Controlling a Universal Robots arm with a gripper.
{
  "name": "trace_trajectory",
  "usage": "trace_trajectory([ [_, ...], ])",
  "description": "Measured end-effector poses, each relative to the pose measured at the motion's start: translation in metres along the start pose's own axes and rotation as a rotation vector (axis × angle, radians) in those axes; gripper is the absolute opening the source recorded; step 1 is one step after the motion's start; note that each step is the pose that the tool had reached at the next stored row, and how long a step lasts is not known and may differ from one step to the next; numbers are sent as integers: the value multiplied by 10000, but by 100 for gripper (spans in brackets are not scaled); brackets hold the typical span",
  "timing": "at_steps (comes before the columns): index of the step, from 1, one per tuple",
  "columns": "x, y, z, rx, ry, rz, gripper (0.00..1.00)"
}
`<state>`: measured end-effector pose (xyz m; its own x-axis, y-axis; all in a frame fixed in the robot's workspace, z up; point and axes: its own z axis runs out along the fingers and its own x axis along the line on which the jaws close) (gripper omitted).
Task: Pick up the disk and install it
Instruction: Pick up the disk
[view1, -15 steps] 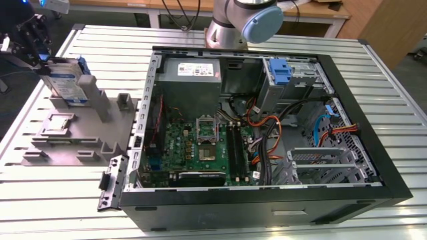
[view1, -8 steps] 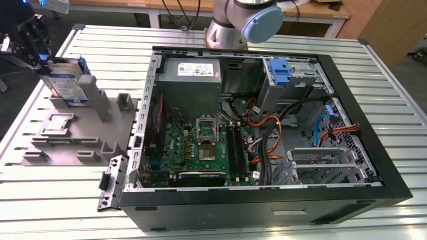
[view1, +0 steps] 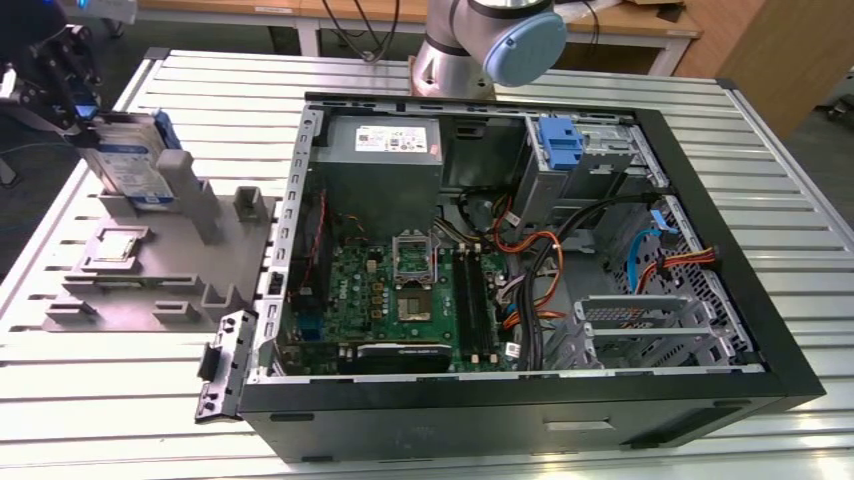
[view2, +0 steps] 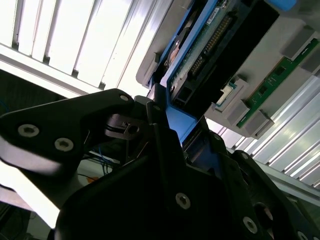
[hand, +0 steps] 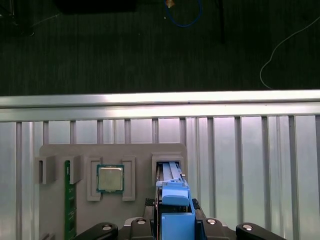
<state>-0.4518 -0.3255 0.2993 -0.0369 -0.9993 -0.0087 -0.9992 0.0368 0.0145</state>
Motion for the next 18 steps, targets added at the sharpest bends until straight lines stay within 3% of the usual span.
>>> trace_trajectory([
  [18, 0, 1, -62, 0, 0, -1, 36],
])
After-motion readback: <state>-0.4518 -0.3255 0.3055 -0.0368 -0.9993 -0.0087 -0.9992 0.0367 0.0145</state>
